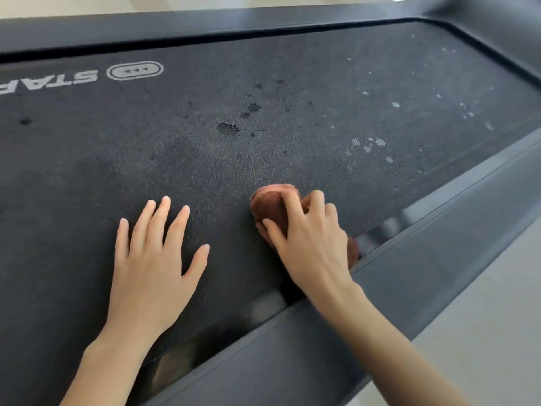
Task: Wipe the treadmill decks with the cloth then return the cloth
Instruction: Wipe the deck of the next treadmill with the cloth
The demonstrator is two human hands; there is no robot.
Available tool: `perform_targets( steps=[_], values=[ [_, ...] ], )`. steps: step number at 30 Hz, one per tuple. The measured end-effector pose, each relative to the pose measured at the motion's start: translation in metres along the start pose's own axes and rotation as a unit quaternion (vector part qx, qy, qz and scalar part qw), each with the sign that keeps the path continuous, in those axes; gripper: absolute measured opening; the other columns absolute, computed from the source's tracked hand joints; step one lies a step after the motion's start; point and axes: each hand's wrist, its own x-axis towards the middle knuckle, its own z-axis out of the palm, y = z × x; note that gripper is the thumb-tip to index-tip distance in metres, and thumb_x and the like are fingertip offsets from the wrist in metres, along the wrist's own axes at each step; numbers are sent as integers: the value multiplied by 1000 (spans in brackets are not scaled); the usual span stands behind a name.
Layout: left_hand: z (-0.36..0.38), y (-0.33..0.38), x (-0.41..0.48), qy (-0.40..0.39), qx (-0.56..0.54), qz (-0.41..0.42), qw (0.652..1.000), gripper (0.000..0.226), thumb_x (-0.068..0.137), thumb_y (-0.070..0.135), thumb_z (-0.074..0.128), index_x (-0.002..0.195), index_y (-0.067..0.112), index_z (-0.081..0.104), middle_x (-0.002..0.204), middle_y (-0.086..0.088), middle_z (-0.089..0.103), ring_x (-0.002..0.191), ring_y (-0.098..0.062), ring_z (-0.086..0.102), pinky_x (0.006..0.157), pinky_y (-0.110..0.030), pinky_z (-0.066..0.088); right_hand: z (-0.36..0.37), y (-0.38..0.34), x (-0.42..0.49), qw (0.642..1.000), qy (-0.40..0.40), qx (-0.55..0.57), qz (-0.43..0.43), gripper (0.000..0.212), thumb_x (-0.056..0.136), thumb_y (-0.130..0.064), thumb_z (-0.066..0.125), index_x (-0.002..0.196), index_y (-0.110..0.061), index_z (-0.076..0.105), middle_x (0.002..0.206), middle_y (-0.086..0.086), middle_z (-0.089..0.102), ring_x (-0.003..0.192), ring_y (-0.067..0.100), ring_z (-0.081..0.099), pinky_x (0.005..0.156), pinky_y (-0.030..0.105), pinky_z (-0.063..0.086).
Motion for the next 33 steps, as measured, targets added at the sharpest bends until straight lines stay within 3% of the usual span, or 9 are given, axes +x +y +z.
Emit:
perform_targets(
  steps=[3, 7, 12, 15, 21, 26, 33],
  values=[
    [-1, 0, 0, -6, 1, 6, 1000, 72, 85, 52, 24, 139, 7, 42, 148, -17, 33, 140, -31, 24, 113, -55, 18, -1, -23, -11, 999, 15, 18, -24, 40, 82, -51, 60, 106, -19, 57, 97, 11, 51, 80, 30, 49, 54, 30, 31],
    [-5, 1, 0, -8, -3, 6, 1000, 75, 84, 53, 22, 139, 7, 42, 149, -18, 32, 141, -31, 22, 113, -54, 15, -2, 0, -9, 997, 28, 8, -70, 40, 81, -53, 59, 106, -23, 62, 95, 8, 56, 79, 30, 53, 60, 34, 42],
    [-5, 4, 6, -24, -19, 12, 999, 63, 88, 47, 37, 138, 9, 43, 149, -17, 31, 141, -33, 20, 110, -61, 15, -6, 68, 33, 998, -4, -64, 7, 52, 83, -62, 50, 124, -30, 53, 106, 9, 55, 98, 34, 51, 78, 41, 39],
    [-3, 9, 24, -22, -27, 24, 999, 55, 91, 40, 48, 138, 12, 44, 150, -15, 31, 142, -33, 18, 110, -62, 14, -6, 75, 36, 1000, -15, -22, 10, 52, 83, -57, 54, 124, -25, 54, 105, 11, 51, 98, 34, 50, 70, 40, 45],
    [2, 9, 34, 1, -38, 8, 999, 54, 92, 43, 41, 137, 14, 44, 148, -14, 36, 140, -32, 24, 111, -59, 15, -8, 9, -12, 994, 18, -6, -112, 44, 82, -54, 51, 106, -19, 64, 88, 9, 55, 73, 28, 53, 50, 31, 42],
    [0, 8, 36, 2, -31, 14, 999, 60, 86, 44, 36, 134, 11, 49, 145, -15, 40, 137, -34, 31, 109, -60, 20, 0, -11, -7, 986, 16, 27, -161, 44, 81, -55, 53, 106, -22, 64, 88, 3, 57, 75, 23, 56, 54, 30, 46],
    [1, 11, 36, -14, -22, 3, 1000, 62, 86, 45, 29, 133, 12, 51, 144, -15, 42, 136, -34, 33, 109, -61, 23, 26, -10, 95, 971, 36, 4, -236, 44, 83, -50, 59, 113, -19, 64, 95, 10, 58, 84, 30, 57, 62, 35, 46]
  ],
)
